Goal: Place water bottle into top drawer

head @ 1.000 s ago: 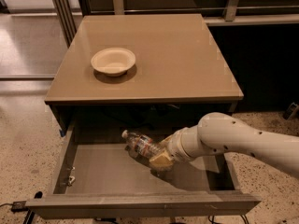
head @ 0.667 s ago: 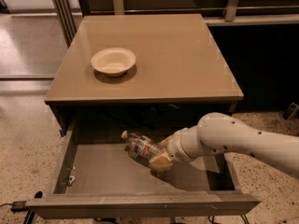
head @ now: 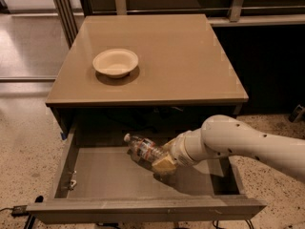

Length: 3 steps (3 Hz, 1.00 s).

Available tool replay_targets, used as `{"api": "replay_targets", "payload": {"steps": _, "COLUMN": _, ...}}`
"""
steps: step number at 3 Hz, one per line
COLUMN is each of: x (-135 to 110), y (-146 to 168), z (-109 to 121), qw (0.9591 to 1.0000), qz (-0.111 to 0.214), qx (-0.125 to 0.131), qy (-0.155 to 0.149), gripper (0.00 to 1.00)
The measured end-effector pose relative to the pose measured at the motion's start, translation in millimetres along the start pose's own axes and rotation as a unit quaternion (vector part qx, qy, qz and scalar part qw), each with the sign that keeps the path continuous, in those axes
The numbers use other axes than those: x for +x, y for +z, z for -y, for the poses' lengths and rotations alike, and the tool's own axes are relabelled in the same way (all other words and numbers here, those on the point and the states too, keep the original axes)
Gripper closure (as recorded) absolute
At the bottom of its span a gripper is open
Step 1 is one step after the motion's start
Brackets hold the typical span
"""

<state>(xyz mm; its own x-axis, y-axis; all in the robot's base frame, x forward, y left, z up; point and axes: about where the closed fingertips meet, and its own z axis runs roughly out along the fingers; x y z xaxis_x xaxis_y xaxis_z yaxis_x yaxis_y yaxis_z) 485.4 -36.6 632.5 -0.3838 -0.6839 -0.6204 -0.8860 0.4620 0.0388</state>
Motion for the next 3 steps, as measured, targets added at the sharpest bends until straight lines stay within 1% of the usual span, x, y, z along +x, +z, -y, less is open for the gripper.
{"api": "replay_targets", "payload": {"steps": 2, "x": 0.0, "y": 0.0, "z": 0.0, "qw": 1.0, "qz": 0.0, "qx": 0.0, "qy": 0.0, "gripper": 0.12}}
{"api": "replay_targets", "payload": {"steps": 3, "x": 0.0, "y": 0.0, "z": 0.0, "qw": 1.0, "qz": 0.0, "qx": 0.0, "qy": 0.0, "gripper": 0.0}}
